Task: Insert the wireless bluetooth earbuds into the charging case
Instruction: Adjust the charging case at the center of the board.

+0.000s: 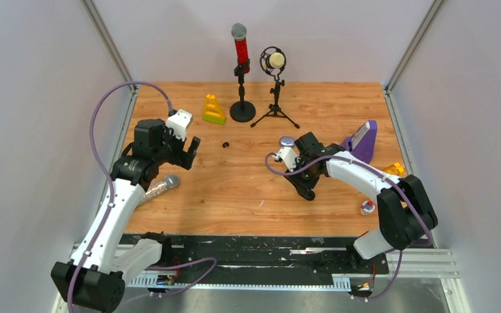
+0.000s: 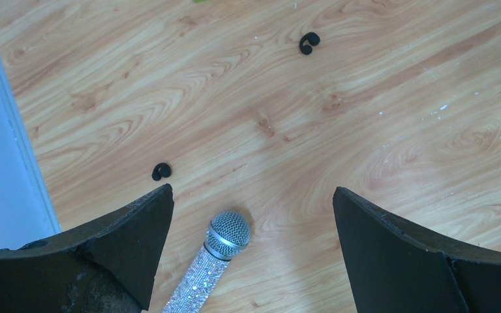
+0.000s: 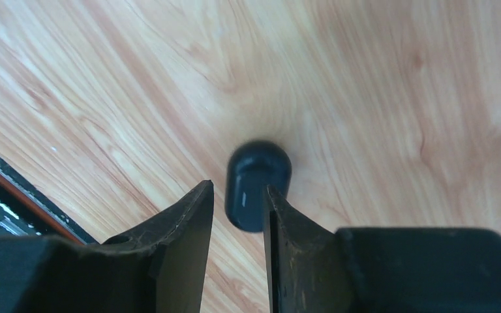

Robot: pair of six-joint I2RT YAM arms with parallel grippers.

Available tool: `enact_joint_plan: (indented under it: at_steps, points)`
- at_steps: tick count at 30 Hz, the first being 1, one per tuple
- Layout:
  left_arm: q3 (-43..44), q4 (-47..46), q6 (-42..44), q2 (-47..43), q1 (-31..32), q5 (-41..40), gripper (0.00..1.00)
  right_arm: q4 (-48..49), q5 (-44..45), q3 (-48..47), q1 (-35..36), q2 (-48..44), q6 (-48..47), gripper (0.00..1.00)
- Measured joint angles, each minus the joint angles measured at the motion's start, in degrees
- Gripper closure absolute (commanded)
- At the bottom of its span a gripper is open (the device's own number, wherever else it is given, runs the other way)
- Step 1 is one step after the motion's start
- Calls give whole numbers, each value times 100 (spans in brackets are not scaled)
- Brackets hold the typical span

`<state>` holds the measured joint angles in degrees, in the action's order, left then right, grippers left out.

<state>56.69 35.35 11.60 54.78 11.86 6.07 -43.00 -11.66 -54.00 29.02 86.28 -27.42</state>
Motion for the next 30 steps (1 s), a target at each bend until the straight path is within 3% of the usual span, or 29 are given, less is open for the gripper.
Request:
enact_joint_plan:
  at_steps: [6,13,17,21,30]
  points:
    - [9,-9,120,636,-83,-116,0,129,-85,-616,474,496,-127,63]
    - [85,-94,323,1202,-940,-251,0,216,-140,-673,778,1069,-111,47]
    - [378,-275,728,1733,-1434,-396,0,223,-258,-643,837,584,-72,42]
    - [964,-415,1158,2804,-1847,-433,1,282,-275,-584,841,-356,-57,39]
    - [2039,17,1644,4695,-2124,-306,15,542,-232,-411,841,-1307,-87,39]
